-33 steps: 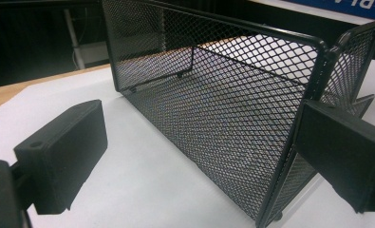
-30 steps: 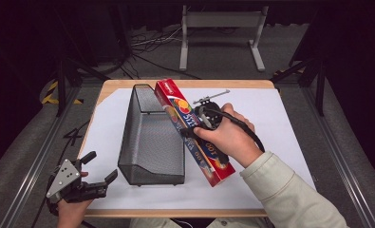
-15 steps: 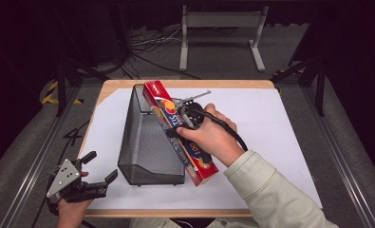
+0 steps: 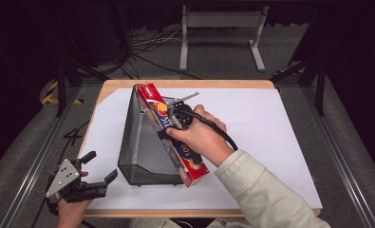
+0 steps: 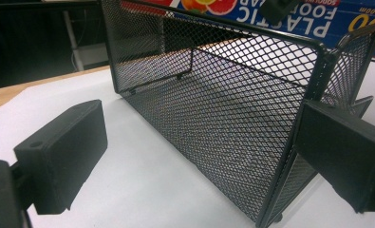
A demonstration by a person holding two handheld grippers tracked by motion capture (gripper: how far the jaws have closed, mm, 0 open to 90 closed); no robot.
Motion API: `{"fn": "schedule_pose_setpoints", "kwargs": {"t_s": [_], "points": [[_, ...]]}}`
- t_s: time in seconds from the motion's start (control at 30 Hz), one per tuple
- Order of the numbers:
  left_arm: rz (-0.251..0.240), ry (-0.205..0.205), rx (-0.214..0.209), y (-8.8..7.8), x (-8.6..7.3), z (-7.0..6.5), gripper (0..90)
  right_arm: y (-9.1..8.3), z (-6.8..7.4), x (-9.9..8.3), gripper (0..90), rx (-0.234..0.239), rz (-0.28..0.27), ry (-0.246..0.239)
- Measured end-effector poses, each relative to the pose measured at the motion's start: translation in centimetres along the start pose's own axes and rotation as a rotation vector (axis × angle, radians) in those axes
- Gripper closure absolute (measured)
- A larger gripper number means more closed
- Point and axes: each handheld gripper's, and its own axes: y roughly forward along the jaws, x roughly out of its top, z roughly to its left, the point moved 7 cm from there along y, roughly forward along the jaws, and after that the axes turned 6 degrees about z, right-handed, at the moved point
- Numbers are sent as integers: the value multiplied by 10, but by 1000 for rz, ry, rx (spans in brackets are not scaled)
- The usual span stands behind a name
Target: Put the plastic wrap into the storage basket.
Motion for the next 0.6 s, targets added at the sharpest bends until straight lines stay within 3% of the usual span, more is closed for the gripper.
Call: {"fn": "schedule_pose_setpoints", "kwargs": {"t_s": [0.33, 0.6], "points": [[1, 1, -3, 0, 0, 0, 46, 18, 1, -1, 388, -28, 40, -5], [-3, -1, -4, 0, 0, 0, 46, 33, -1, -1, 386, -44, 104, 32]]}}
